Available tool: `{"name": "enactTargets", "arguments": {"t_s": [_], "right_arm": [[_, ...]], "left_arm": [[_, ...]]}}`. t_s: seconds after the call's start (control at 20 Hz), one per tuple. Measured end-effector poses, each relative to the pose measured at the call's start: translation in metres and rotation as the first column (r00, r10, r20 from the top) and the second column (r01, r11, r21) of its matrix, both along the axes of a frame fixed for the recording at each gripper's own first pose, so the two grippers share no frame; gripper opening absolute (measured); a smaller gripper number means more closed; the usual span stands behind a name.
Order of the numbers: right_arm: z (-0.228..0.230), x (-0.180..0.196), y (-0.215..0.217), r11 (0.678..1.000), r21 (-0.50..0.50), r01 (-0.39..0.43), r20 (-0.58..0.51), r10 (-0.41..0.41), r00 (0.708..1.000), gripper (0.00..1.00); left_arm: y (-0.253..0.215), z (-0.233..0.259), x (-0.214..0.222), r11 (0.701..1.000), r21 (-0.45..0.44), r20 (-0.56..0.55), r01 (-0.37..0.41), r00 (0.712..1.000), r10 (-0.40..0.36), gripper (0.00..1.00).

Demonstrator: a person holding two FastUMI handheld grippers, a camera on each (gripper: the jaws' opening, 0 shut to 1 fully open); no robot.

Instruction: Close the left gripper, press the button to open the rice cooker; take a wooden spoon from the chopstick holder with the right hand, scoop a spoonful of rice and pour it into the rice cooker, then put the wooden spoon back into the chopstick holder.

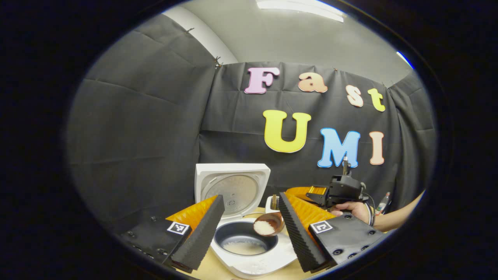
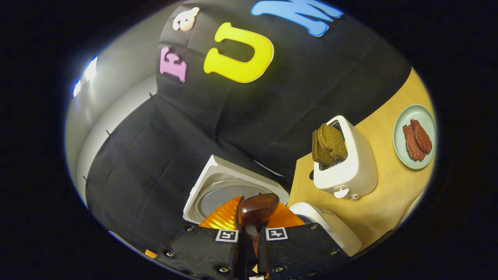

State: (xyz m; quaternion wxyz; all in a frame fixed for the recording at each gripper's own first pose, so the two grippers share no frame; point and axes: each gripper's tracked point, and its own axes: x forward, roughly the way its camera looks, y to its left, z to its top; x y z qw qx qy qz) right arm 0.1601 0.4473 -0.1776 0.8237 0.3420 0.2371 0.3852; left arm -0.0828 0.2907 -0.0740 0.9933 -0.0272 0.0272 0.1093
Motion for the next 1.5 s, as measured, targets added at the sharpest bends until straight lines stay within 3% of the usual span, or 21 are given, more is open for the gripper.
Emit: {"name": "enactTargets", "arguments": {"t_s": [0.4,0.5,0.6,0.75,0.8,0.95,1.0,1.05,1.1,1.15,1.25,1.35,1.5], "right_arm": [[-0.035,-0.012,0.058,0.959,-0.266,-0.092,0.158,0.137,0.978,0.12],[-0.043,-0.017,0.070,0.930,-0.353,-0.101,0.219,0.187,0.957,0.11],[-0.043,-0.024,0.080,0.889,-0.445,-0.108,0.302,0.263,0.916,0.12],[-0.031,-0.048,0.090,0.823,-0.558,-0.110,0.441,0.406,0.800,0.12],[-0.026,-0.058,0.093,0.798,-0.596,-0.094,0.492,0.455,0.742,0.11],[-0.009,-0.086,0.094,0.721,-0.692,-0.013,0.612,0.597,0.520,0.11],[-0.005,-0.092,0.095,0.708,-0.707,0.003,0.629,0.626,0.461,0.11],[-0.002,-0.096,0.097,0.702,-0.712,0.011,0.640,0.643,0.421,0.11],[-0.005,-0.096,0.099,0.702,-0.712,0.009,0.645,0.650,0.402,0.11],[-0.007,-0.093,0.099,0.705,-0.709,0.005,0.648,0.648,0.400,0.12],[-0.008,-0.088,0.093,0.728,-0.685,-0.008,0.650,0.617,0.443,0.12],[0.001,-0.082,0.088,0.778,-0.627,-0.039,0.641,0.544,0.542,0.12],[0.003,-0.061,0.070,0.878,-0.472,-0.079,0.566,0.370,0.737,0.12]], "left_arm": [[0.022,-0.015,-0.017,0.999,-0.010,-0.032,-0.048,0.998,0.048,0.96],[0.027,-0.016,-0.020,0.998,-0.014,-0.035,-0.060,0.998,0.060,0.96],[0.029,-0.017,-0.021,0.997,-0.015,-0.035,-0.069,0.997,0.069,0.98],[0.028,-0.018,-0.024,0.997,-0.015,-0.033,-0.071,0.997,0.070,0.97],[0.029,-0.018,-0.025,0.997,-0.010,-0.035,-0.073,0.997,0.072,0.97],[0.029,-0.019,-0.025,0.997,-0.009,-0.035,-0.078,0.996,0.078,0.97],[0.028,-0.018,-0.025,0.997,-0.016,-0.031,-0.076,0.997,0.075,0.96],[0.026,-0.018,-0.026,0.997,-0.025,-0.024,-0.073,0.997,0.073,0.96],[0.025,-0.017,-0.026,0.997,-0.029,-0.022,-0.077,0.997,0.076,0.96],[0.025,-0.019,-0.027,0.996,-0.030,-0.022,-0.079,0.997,0.078,0.97],[0.022,-0.017,-0.028,0.997,-0.023,-0.022,-0.077,0.997,0.077,0.98],[0.021,-0.016,-0.031,0.997,-0.013,-0.020,-0.075,0.997,0.075,0.97],[0.015,-0.014,-0.029,0.997,-0.021,-0.020,-0.071,0.997,0.070,0.96]]}}
